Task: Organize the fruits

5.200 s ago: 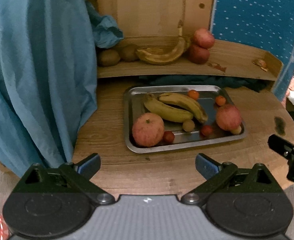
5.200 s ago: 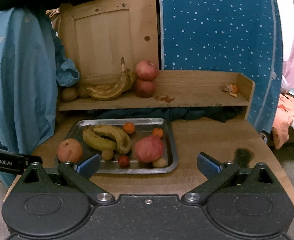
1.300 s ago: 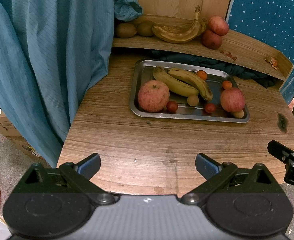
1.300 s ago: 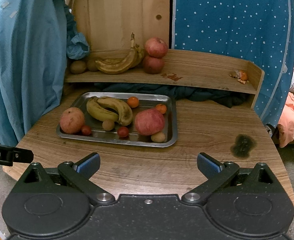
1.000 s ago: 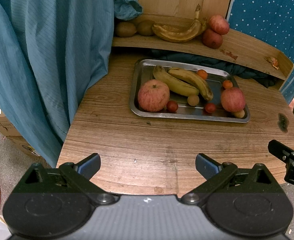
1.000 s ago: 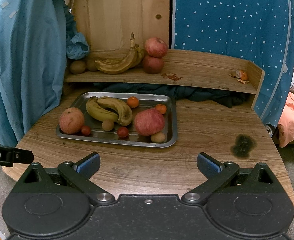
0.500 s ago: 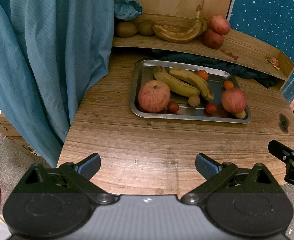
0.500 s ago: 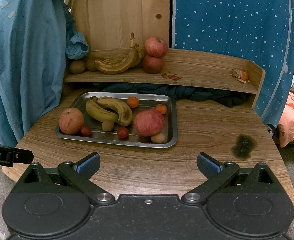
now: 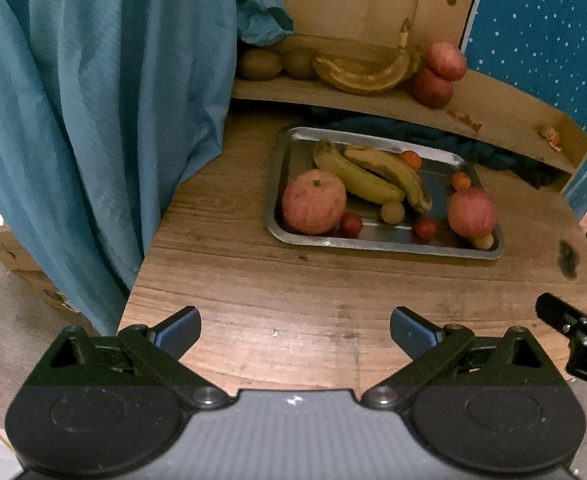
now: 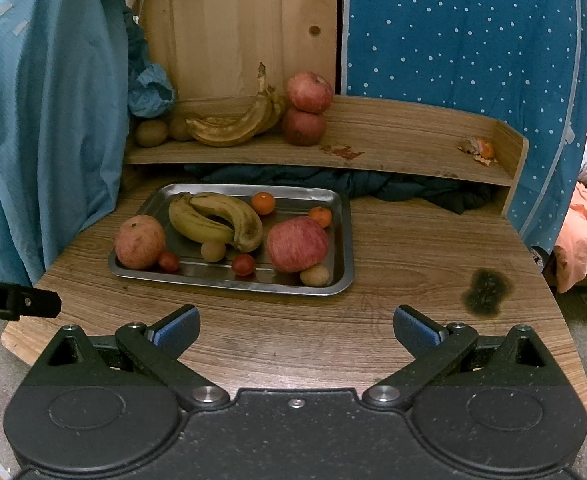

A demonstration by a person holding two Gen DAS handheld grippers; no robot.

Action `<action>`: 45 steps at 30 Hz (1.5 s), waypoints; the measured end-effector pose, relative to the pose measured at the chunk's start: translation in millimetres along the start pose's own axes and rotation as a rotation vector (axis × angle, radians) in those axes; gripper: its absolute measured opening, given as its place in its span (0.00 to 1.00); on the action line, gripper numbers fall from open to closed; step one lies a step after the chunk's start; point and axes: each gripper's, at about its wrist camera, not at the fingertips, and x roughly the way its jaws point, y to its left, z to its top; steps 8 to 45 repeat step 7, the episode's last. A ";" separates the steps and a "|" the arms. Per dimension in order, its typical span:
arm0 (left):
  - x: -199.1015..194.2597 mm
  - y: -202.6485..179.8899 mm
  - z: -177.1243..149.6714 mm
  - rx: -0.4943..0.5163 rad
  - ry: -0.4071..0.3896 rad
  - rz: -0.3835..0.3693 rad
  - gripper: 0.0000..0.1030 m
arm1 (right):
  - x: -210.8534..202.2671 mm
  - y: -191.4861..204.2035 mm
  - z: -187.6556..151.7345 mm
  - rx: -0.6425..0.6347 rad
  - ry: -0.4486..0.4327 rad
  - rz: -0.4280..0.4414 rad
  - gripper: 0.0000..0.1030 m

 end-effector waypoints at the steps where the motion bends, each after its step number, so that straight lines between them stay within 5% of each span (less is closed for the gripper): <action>1: -0.5 0.3 0.4 -0.002 -0.003 -0.007 1.00 | 0.0 0.0 0.0 0.000 0.000 0.000 0.99; 45: -1.7 -0.4 2.5 0.007 -0.019 -0.015 1.00 | 1.0 -0.1 -0.3 0.000 0.002 -0.001 0.99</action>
